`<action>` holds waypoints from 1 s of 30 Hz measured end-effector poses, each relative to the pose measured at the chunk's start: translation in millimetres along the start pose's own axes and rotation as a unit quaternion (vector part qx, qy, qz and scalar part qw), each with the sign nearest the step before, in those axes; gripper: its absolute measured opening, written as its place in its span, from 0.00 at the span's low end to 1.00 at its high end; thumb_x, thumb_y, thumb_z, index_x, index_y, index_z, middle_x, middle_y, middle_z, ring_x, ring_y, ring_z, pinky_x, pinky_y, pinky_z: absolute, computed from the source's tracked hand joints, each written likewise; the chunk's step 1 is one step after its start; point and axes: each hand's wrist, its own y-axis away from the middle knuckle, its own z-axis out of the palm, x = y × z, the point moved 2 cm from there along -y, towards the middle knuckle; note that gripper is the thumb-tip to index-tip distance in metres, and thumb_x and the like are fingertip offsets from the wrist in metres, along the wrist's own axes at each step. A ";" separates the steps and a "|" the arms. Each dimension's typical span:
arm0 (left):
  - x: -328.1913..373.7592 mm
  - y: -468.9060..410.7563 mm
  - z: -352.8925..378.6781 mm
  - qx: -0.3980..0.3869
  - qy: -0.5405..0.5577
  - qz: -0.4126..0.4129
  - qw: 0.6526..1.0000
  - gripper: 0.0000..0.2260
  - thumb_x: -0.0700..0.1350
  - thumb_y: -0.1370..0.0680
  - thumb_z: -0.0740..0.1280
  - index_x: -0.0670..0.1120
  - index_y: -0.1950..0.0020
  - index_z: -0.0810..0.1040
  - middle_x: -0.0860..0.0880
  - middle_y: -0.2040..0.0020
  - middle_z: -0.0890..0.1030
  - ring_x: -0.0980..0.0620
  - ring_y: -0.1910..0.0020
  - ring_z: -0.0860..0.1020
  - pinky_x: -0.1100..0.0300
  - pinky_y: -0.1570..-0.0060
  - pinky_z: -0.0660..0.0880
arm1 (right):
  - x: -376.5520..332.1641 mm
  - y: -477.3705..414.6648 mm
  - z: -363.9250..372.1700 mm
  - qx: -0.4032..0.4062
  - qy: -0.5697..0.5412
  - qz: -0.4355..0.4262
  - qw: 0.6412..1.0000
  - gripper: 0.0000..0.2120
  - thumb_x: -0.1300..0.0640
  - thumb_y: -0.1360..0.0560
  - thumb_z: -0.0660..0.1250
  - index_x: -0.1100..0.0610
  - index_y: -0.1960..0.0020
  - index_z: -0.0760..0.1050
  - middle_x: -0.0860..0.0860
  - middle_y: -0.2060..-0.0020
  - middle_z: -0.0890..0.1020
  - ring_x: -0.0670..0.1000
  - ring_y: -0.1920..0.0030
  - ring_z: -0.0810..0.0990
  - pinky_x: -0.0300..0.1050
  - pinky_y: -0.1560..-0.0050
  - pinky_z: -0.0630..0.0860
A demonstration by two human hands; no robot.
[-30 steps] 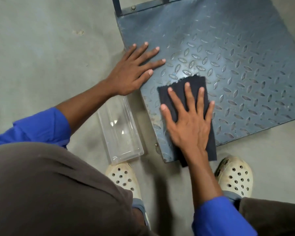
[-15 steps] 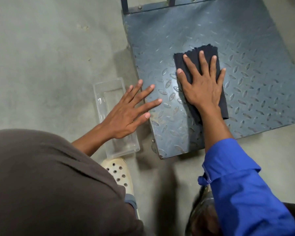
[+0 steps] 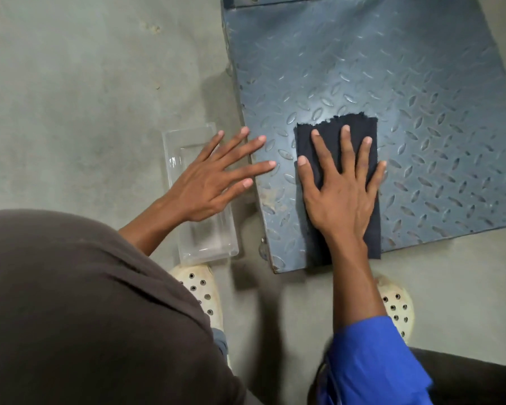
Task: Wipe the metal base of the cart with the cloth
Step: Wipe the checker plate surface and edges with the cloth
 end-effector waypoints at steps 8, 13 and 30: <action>-53.3 -107.0 -26.2 -0.013 -0.065 0.028 0.997 0.22 0.57 0.10 0.48 0.62 0.16 0.62 0.49 0.13 0.56 0.44 0.13 0.49 0.35 0.17 0.44 | -50.1 107.9 23.7 0.014 0.030 -0.032 0.999 0.27 0.35 0.15 0.56 0.35 0.17 0.57 0.48 0.14 0.52 0.59 0.14 0.46 0.69 0.18 0.46; -66.3 -127.4 -34.4 -0.019 -0.069 0.058 0.996 0.22 0.58 0.10 0.49 0.63 0.16 0.61 0.49 0.13 0.57 0.45 0.13 0.49 0.37 0.16 0.47 | -50.4 107.1 27.7 0.026 0.028 -0.025 0.999 0.26 0.38 0.14 0.56 0.35 0.17 0.57 0.48 0.14 0.54 0.59 0.14 0.48 0.70 0.18 0.48; 33.5 6.2 8.1 -0.019 0.067 0.049 0.996 0.23 0.48 0.12 0.55 0.48 0.15 0.64 0.43 0.13 0.57 0.37 0.13 0.49 0.36 0.16 0.50 | -19.0 -71.1 8.3 0.008 0.004 -0.039 0.999 0.27 0.31 0.16 0.47 0.30 0.18 0.54 0.45 0.14 0.50 0.57 0.14 0.43 0.69 0.18 0.40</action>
